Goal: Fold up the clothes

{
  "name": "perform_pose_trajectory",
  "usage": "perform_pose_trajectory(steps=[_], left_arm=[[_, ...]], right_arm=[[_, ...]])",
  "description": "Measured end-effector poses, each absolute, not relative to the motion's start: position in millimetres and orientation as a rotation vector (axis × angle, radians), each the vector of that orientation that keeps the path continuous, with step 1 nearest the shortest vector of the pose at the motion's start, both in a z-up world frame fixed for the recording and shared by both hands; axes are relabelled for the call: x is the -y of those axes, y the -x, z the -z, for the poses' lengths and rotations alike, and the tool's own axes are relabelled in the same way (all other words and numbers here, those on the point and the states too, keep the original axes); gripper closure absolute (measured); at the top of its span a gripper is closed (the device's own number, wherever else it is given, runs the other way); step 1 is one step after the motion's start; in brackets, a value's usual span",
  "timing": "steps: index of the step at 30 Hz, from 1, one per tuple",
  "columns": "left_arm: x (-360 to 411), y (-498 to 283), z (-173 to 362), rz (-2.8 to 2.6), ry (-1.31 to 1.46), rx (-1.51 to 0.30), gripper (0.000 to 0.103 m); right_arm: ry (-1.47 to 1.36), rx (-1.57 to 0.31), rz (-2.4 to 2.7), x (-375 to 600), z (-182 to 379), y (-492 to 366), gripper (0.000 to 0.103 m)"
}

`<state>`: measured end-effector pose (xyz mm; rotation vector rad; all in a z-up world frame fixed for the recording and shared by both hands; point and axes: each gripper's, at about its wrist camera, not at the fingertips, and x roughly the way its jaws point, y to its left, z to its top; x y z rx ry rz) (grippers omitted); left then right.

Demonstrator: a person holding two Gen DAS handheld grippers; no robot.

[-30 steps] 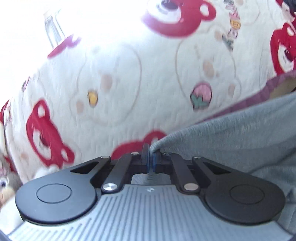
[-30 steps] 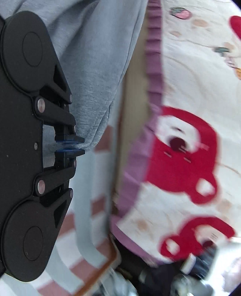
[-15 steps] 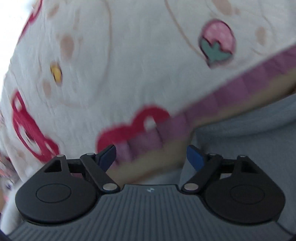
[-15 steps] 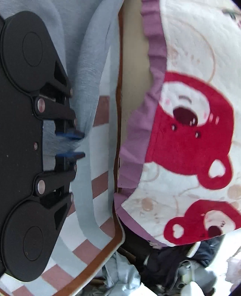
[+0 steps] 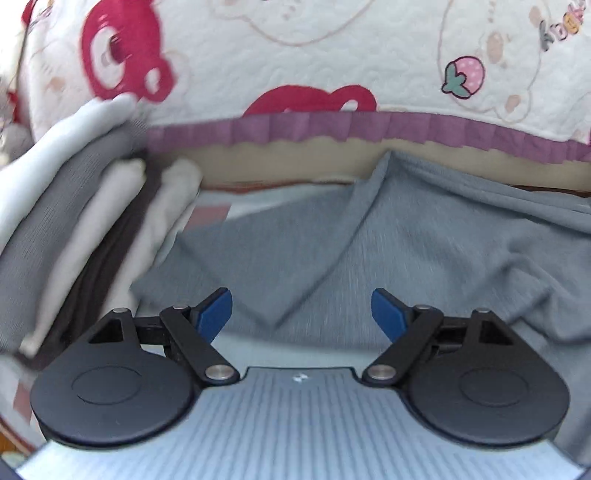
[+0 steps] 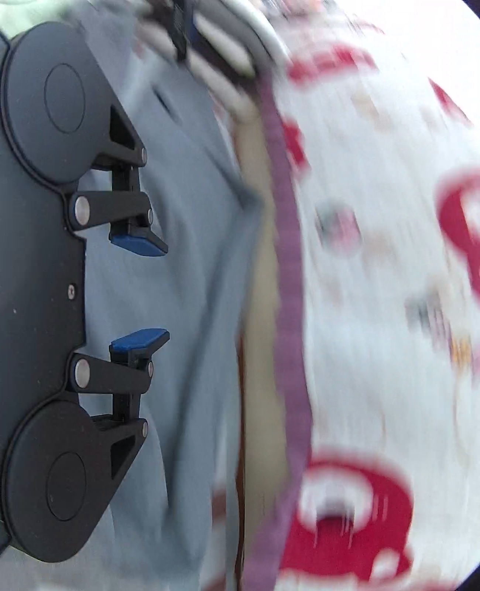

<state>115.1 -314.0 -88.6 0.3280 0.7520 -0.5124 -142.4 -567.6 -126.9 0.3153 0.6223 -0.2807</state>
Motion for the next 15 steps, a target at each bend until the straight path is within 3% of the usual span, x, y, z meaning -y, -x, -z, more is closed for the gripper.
perform_pose_trajectory(steps=[3,8,15], left_arm=[[278,-92,78,0.509,-0.305,-0.759,0.021],[225,-59,82,0.486,-0.248,-0.775,0.020],[181,-43,123,0.449,-0.132,-0.895,0.021]], right_arm=[[-0.288,-0.593,0.073,513,113,138,0.054],[-0.474,-0.555,-0.193,457,111,141,0.051],[-0.192,-0.759,-0.239,374,130,140,0.051]])
